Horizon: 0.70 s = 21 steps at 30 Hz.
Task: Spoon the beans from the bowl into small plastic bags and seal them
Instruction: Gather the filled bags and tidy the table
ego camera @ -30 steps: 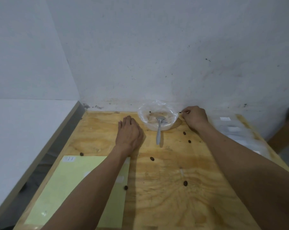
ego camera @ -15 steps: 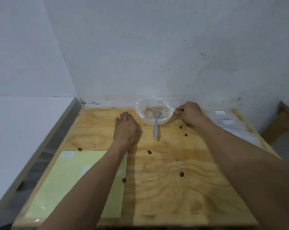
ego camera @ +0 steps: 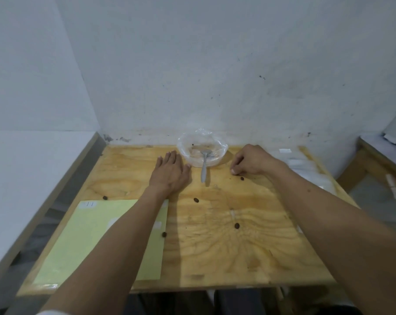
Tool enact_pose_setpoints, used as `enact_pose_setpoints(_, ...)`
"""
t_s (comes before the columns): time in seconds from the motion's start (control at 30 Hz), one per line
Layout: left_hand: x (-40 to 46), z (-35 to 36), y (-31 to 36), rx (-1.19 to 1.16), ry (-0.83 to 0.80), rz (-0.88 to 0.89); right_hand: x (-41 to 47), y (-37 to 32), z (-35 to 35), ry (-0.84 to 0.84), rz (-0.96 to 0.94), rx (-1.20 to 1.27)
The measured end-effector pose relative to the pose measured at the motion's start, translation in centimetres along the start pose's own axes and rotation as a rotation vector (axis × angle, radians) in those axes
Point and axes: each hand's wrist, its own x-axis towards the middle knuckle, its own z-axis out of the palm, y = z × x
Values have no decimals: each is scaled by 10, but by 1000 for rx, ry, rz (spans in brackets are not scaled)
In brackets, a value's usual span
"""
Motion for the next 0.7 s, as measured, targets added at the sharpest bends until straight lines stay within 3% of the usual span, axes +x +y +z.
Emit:
enact_pose_setpoints(0.07, -1, 0, -1, 3, 2, 3, -4, -2, 2, -14, 26, 145)
enact_pose_setpoints(0.23, 1, 2, -1, -4, 23, 2, -18, 8, -9, -60, 301, 958)
enact_pose_setpoints(0.33, 1, 3, -3, -12, 30, 7, -27, 13, -15, -83, 427, 1192)
enact_pose_setpoints(0.43, 1, 2, -4, -18, 6, 15, -34, 12, -14, -55, 417, 992)
enact_pose_setpoints(0.57, -4, 0, -9, 16, -68, 58, -41, 13, -8, 78, 148, 221)
enact_pose_setpoints(0.7, -12, -1, -11, 32, -98, 78, -45, 14, 11, 123, 101, 77)
